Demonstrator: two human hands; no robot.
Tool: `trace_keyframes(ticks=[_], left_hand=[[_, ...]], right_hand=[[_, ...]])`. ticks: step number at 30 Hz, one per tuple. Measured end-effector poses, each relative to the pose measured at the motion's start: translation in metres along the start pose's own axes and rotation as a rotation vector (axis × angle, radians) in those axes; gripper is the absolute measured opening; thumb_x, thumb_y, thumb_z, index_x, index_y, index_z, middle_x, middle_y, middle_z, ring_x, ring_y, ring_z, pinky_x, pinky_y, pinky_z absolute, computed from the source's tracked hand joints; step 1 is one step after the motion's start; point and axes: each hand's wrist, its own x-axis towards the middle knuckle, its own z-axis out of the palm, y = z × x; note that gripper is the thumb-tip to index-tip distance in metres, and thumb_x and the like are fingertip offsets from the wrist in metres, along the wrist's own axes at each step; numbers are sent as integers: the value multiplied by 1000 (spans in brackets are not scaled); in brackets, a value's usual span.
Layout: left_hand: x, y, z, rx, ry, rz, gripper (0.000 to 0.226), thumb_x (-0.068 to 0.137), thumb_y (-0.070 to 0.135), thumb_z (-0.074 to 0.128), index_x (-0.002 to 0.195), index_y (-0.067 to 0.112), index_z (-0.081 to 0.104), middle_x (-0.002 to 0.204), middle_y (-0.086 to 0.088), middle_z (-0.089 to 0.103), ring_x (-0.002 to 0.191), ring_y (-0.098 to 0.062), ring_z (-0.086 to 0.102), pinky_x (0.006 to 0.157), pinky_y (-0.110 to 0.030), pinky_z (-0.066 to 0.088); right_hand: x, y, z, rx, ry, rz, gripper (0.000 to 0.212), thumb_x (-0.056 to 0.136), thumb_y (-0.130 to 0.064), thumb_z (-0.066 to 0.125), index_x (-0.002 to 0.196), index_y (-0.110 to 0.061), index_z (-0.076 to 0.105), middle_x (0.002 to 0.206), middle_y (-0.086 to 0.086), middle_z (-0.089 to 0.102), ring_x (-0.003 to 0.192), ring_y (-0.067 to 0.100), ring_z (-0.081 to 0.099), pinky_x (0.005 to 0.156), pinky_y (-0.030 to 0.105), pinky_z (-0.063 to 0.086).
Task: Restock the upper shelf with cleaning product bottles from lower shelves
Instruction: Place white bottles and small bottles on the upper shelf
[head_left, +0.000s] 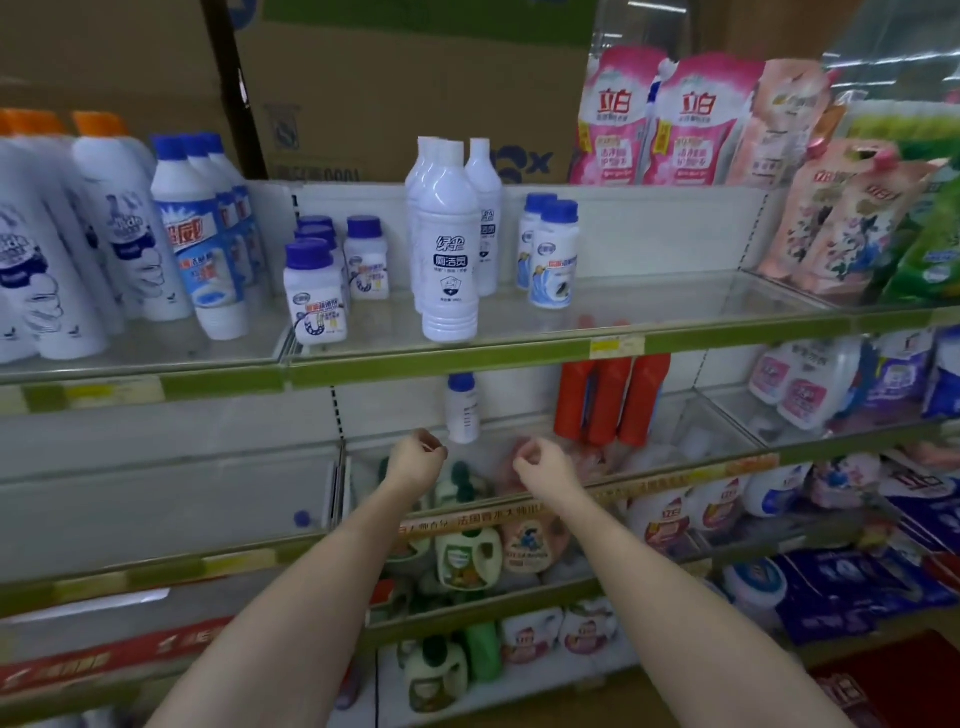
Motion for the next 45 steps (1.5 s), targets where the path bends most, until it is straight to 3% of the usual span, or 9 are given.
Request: trace_keyframes(ticks=[7,12,18,26,30,33,37,41,45], left_hand=[[24,1,14,47,-19,5,18,98,21,60,114,13,60,110,-6,64,95,-20,59,83,-32,47],[61,3,27,81,-1,-61,22,99,24,58,118,14,57,112,-6,62,85,-22,57,88,-43,54],[105,-1,52,90,35,-156,25,98,23,57,121,13,55,113,-9,62,77,-21,55,70,-33,47],[160,-20,87,-26,100,-177,56,92,20,67,141,9,42,142,-11,50,120,-32,54,103,-48,49],[178,-16,94,-173,85,-202,79,90,15,71,154,12,25,157,-5,33,117,-26,51,93,-41,51],[186,-15,103,-304,43,-244,89,89,5,71,157,15,14,161,-4,28,135,-29,42,89,-39,45],[196,-15,111,-377,52,-294,88,90,-1,68,158,15,15,158,-4,33,134,-30,43,89,-38,43],[199,-13,111,-289,47,-286,69,93,-5,57,153,15,31,150,-8,42,116,-26,50,92,-38,47],[194,-13,112,-256,3,-258,62,88,-7,54,146,9,40,143,-8,49,113,-26,52,87,-36,47]], right_hand=[[32,12,36,135,-59,74,11,96,-19,64,105,-22,57,102,-3,63,101,18,61,87,31,48],[78,20,53,192,-86,139,23,97,-19,61,120,-16,60,118,3,65,113,22,61,101,37,47],[124,42,62,309,-117,142,26,97,-11,61,123,-14,59,111,-1,61,107,16,56,98,32,44],[177,69,70,381,-209,173,35,98,-15,61,131,-18,53,122,-2,60,109,15,55,99,33,44],[196,71,83,367,-237,147,39,96,-15,62,133,-20,53,133,-1,60,118,20,57,105,41,46],[203,65,87,367,-290,125,50,94,-9,61,142,-18,48,140,4,57,124,24,55,104,39,46],[216,52,82,269,-376,81,63,90,-17,69,146,-23,41,138,4,54,124,25,53,99,39,45],[226,54,85,246,-399,99,64,93,-14,60,150,-29,35,144,1,50,128,25,49,104,44,42],[232,60,92,289,-351,96,51,91,-17,65,139,-24,48,135,-2,59,120,21,56,102,42,45]])
